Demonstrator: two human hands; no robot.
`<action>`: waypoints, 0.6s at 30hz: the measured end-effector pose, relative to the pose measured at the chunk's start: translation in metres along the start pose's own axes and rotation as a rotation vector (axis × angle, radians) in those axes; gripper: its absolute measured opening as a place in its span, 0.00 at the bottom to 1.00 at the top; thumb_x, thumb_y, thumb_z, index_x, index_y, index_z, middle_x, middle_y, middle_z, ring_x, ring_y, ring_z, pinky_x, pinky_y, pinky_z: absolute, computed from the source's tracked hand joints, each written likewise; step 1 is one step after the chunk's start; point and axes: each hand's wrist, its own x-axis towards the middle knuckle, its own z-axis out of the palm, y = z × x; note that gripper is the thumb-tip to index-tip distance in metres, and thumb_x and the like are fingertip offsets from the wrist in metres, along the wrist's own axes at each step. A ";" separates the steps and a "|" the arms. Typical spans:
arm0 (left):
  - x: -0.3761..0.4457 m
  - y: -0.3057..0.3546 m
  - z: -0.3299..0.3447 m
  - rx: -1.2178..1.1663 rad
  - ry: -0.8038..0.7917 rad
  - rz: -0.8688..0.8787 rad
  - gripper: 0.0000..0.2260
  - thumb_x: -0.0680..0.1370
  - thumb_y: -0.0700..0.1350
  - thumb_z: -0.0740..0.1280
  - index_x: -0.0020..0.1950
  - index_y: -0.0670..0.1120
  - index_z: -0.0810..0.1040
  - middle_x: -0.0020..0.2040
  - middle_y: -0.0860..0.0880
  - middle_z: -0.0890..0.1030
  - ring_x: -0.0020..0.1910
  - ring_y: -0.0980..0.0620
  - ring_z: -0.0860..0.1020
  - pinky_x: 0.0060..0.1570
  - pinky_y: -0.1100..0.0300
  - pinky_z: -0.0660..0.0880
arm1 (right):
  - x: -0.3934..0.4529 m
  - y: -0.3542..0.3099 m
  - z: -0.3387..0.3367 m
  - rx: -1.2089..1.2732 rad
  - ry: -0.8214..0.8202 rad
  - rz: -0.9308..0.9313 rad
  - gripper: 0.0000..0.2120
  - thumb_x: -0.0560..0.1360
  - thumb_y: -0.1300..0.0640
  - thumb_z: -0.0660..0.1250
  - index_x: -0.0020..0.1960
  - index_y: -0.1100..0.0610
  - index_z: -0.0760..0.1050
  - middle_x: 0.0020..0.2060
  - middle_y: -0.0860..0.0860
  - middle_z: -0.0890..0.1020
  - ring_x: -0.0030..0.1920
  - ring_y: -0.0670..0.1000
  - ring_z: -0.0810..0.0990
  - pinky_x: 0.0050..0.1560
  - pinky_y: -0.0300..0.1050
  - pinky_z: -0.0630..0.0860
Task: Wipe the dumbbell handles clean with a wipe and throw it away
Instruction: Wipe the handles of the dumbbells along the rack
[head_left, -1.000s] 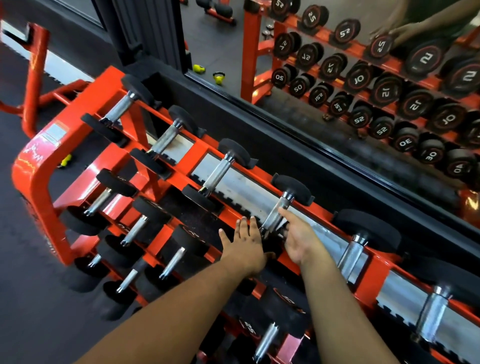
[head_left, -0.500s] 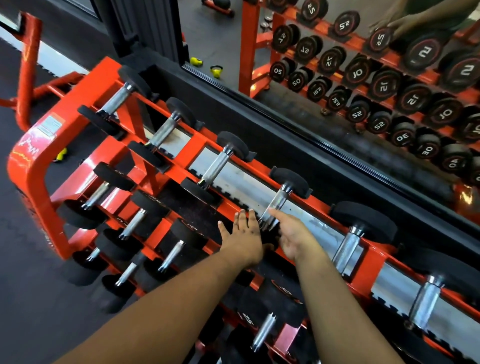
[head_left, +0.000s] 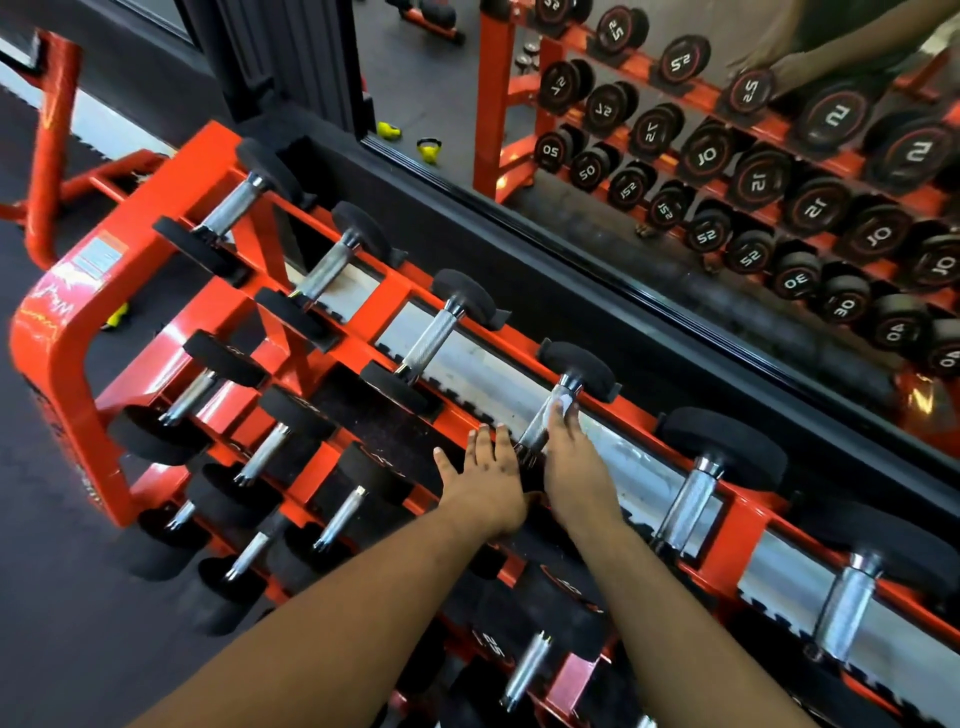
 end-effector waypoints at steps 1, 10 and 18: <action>0.001 0.000 0.001 -0.011 0.004 -0.002 0.43 0.83 0.62 0.57 0.80 0.43 0.31 0.82 0.42 0.35 0.81 0.44 0.35 0.73 0.28 0.35 | -0.004 0.008 0.004 -0.101 -0.011 -0.072 0.40 0.80 0.59 0.65 0.82 0.54 0.43 0.81 0.58 0.54 0.78 0.58 0.62 0.74 0.54 0.66; 0.003 -0.001 0.004 0.002 0.003 -0.010 0.45 0.82 0.65 0.56 0.80 0.45 0.29 0.82 0.42 0.34 0.81 0.44 0.34 0.73 0.28 0.35 | 0.024 0.034 -0.013 -0.716 0.080 -0.462 0.35 0.81 0.57 0.58 0.82 0.59 0.43 0.81 0.61 0.47 0.81 0.61 0.45 0.76 0.68 0.48; 0.000 -0.001 0.001 -0.034 0.012 0.002 0.43 0.82 0.63 0.57 0.81 0.44 0.32 0.83 0.43 0.36 0.82 0.44 0.36 0.73 0.28 0.35 | 0.042 0.010 -0.025 -0.710 -0.017 -0.624 0.19 0.79 0.55 0.59 0.70 0.51 0.70 0.69 0.52 0.73 0.73 0.55 0.66 0.73 0.58 0.56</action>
